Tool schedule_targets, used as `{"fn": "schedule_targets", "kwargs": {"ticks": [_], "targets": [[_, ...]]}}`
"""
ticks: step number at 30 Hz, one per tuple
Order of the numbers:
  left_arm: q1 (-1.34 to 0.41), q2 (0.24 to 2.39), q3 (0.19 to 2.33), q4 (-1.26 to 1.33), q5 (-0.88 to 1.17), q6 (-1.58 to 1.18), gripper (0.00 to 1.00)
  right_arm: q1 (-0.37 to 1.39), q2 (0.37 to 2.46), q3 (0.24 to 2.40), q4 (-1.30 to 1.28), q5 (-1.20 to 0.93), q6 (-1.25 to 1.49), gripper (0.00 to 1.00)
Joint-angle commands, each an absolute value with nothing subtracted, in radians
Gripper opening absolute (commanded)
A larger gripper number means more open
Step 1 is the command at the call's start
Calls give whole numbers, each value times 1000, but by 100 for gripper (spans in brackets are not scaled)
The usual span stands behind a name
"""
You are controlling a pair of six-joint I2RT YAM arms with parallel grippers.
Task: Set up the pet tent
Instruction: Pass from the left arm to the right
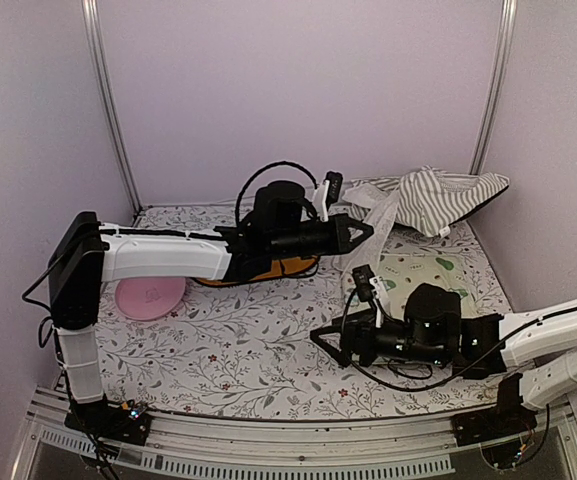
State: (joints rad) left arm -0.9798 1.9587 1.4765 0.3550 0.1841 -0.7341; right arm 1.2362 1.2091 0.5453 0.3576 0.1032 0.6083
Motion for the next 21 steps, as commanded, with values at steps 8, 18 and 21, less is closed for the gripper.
{"fn": "schedule_targets", "kwargs": {"ticks": [8,18,21], "targets": [[-982,1952,1549,492,234,-754,0,1170,1339,607,433,111,599,75],[-983,1946,1548,497,264,-784,0,1168,1401,625,444,84,620,76],[-986,1944,1546,492,252,-800,0,1167,1433,637,457,98,621,71]]}}
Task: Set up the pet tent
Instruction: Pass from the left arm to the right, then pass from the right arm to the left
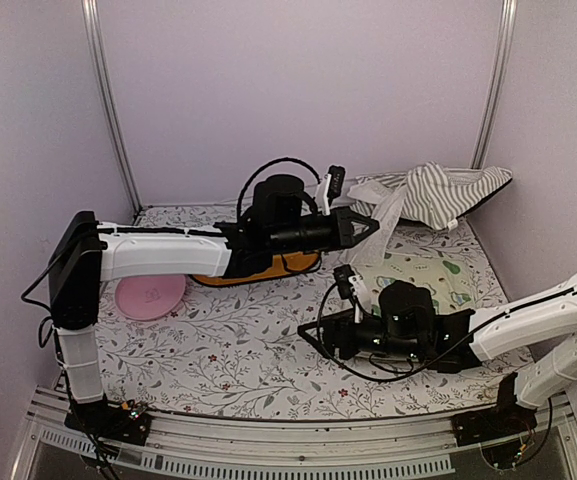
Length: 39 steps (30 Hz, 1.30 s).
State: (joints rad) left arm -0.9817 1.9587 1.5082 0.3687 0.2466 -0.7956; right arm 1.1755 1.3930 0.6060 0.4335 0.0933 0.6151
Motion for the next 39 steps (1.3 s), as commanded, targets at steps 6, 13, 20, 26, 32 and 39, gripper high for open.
{"fn": "schedule_targets", "kwargs": {"ticks": [6,13,20,26,32,39], "targets": [[-979,1933,1528,500,247,-831,0,1168,1452,642,473,115,601,44],[-971,1890,1497,396,197,-758,0,1166,1384,645,396,108,605,0],[-968,1820,1447,215,100,-629,5,1167,1256,615,383,-38,572,0],[-974,1731,1349,199,61,-570,17,1149,1150,594,377,-175,556,0],[-978,1652,1227,252,119,-544,37,1115,1058,545,356,-204,582,0],[-984,1577,1112,294,341,-537,56,1099,1045,535,278,-204,574,0]]}}
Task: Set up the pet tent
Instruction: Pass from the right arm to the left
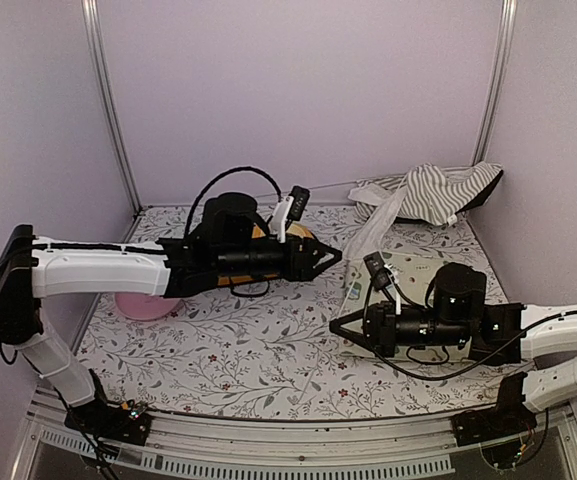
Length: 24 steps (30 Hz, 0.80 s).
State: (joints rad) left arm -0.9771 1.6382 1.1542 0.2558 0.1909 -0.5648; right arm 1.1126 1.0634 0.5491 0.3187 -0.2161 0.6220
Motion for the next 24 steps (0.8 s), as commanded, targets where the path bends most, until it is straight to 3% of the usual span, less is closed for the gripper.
{"fn": "schedule_targets", "kwargs": {"ticks": [1,9,22,24], "targets": [[-986,1566,1103,278,361,-530,55,1099,1042,534,268,-200,571,0],[-1030,1532,1080,137,517,-415,48,1096,1054,543,228,-179,553,0],[-1086,1679,1235,-31,530,-349,35,1095,1055,551,183,-141,547,0],[-1087,1698,1249,-37,533,-350,29,1095,1055,550,181,-138,546,0]]}}
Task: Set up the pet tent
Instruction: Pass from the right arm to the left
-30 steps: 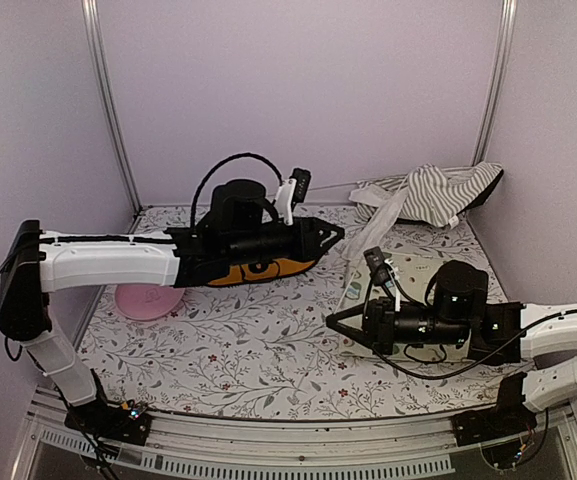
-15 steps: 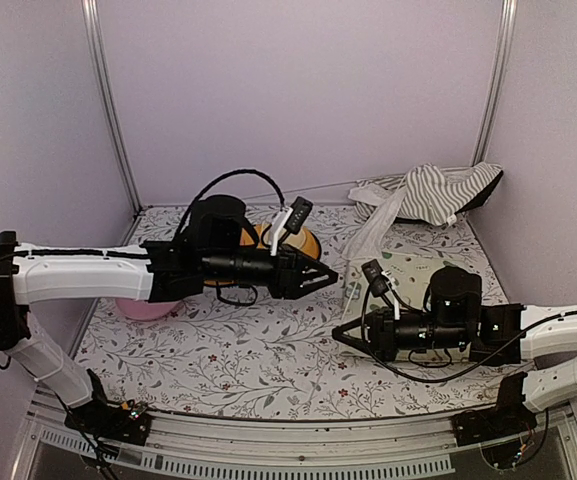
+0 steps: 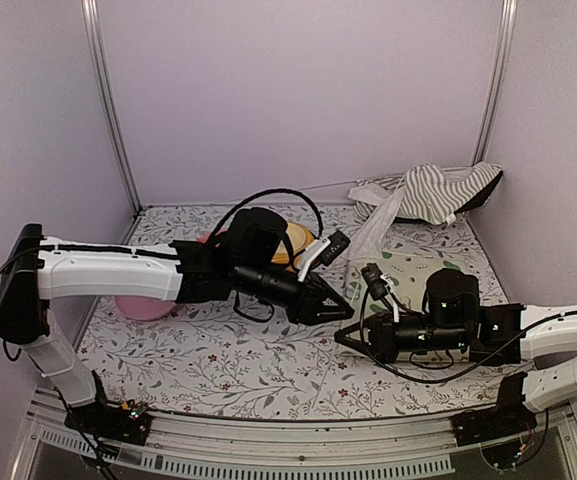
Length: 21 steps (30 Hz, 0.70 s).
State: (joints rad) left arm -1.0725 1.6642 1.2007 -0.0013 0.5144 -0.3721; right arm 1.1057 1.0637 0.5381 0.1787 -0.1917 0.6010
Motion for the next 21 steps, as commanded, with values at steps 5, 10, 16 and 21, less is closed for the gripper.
{"fn": "schedule_targets", "kwargs": {"ticks": [5,10,16,21], "targets": [[-1093,1739,1280,-32,551,-361,14,1095,1054,543,179,-130,548,0],[-1098,1755,1298,-15,531,-389,0,1095,1049,539,166,-102,554,0],[-1098,1740,1241,184,449,-568,0,1101,1034,485,213,-52,612,28],[-1099,1734,1210,319,376,-690,0,1151,1000,431,251,46,655,44]]}}
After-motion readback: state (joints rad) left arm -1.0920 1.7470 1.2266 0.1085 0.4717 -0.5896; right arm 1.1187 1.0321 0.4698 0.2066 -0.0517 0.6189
